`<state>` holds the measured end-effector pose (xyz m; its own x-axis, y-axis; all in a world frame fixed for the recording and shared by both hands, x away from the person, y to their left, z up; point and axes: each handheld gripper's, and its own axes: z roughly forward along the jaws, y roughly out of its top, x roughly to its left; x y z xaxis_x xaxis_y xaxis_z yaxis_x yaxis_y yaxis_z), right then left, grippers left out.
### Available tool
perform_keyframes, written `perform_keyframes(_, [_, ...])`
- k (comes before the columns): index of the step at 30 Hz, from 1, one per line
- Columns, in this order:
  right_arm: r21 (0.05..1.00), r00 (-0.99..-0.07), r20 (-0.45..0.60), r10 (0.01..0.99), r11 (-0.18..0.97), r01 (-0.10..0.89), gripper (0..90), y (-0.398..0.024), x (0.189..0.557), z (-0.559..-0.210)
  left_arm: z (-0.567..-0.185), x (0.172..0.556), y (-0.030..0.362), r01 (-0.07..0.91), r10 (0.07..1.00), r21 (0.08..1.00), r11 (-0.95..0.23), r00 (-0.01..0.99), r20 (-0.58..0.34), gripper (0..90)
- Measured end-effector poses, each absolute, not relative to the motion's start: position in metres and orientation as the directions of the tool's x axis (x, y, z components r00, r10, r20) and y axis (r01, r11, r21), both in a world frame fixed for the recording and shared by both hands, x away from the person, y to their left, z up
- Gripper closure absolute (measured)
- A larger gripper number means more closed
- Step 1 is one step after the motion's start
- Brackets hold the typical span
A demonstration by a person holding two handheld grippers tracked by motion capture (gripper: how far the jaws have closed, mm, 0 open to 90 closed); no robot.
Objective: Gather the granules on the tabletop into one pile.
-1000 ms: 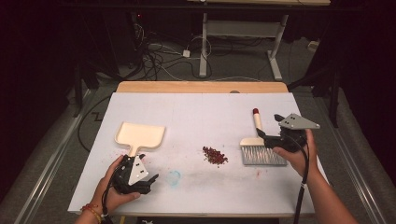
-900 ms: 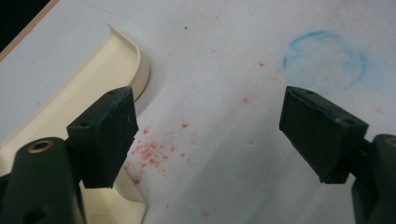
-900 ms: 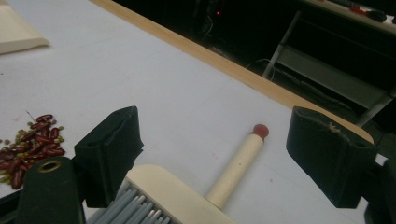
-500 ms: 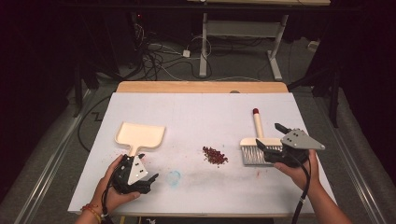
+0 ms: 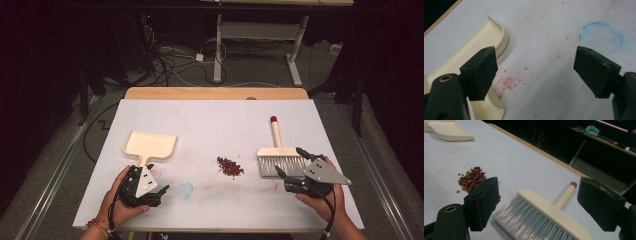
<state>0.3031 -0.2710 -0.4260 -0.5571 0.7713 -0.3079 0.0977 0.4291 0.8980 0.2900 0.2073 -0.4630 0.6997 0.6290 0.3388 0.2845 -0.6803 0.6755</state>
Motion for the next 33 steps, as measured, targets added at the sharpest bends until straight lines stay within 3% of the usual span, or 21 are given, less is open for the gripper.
perform_keyframes(10, [0.885, -0.58, -0.307, 0.755, 0.451, 0.119, 18.5, -0.273, 0.286, -0.445, -0.461, 0.289, 0.206, 0.282, 0.637, 0.682, -0.675, 0.689, 0.345, 18.7])
perform_keyframes(33, [0.874, -0.562, -0.35, 0.749, 0.477, 0.092, 19.0, -0.266, 0.282, -0.442, -0.46, 0.285, 0.206, 0.263, 0.623, 0.687, -0.678, 0.701, 0.346, 18.3])
